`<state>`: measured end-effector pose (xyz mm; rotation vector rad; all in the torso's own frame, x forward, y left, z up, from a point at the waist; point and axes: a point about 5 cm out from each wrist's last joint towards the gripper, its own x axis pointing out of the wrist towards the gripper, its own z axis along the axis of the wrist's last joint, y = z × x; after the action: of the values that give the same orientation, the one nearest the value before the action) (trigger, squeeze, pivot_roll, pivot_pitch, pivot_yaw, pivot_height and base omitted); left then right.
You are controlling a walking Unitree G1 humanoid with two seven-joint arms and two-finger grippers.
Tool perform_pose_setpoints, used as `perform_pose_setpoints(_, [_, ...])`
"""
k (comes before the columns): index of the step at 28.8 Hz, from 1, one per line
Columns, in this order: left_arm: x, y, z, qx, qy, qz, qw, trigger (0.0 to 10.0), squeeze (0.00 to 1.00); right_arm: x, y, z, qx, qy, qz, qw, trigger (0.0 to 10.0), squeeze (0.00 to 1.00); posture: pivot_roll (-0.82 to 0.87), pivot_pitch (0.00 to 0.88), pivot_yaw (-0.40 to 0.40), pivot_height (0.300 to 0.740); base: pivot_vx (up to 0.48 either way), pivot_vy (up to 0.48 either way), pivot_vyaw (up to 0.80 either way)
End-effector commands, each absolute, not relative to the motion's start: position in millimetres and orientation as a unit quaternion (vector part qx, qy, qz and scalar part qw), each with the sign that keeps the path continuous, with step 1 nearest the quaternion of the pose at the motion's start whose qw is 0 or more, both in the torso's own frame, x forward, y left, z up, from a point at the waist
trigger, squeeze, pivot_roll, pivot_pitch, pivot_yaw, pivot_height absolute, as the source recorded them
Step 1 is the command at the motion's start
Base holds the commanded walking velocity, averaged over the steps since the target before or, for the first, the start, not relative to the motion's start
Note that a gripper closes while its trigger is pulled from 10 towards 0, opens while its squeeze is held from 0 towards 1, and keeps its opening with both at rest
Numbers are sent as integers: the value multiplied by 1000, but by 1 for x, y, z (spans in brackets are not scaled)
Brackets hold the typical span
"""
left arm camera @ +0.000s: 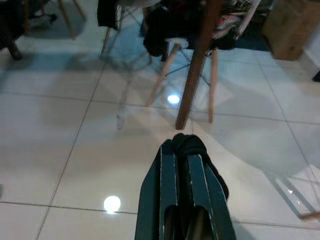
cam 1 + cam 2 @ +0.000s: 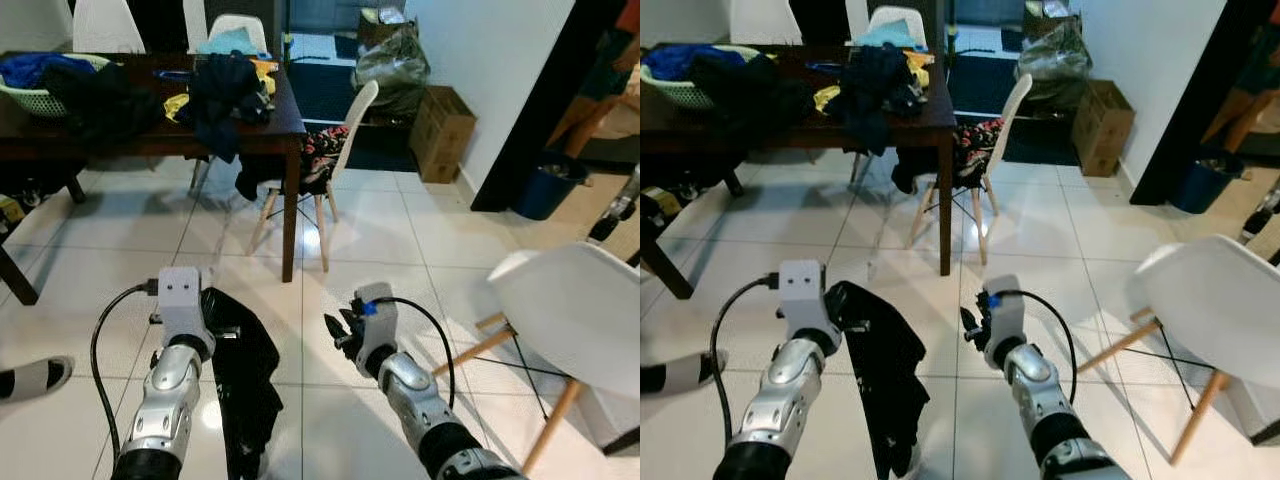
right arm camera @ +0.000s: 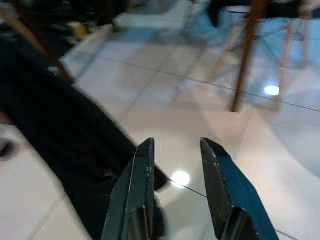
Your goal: Hang hanger
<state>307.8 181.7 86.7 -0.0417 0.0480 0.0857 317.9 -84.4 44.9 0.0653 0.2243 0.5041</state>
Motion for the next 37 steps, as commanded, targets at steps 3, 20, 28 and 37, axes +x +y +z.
perform_pose_setpoints(3, [308,180,90,-19,13,37,999,10000,0,316,-93,40,28,119,237,964,10000,0,23,68,-63,740,320,0,0])
perform_pose_setpoints(20, [307,180,93,-18,9,39,999,10000,0,318,-90,45,38,105,240,964,10000,0,26,83,-67,740,480,0,235])
perform_pose_setpoints(28, [307,178,91,-24,19,32,999,10000,0,317,-94,43,31,107,235,966,10000,0,25,88,-65,740,120,0,0])
perform_pose_setpoints(37, [306,177,92,-5,24,26,999,10000,0,316,-94,42,36,108,230,966,10000,0,29,95,-58,740,0,0,0])
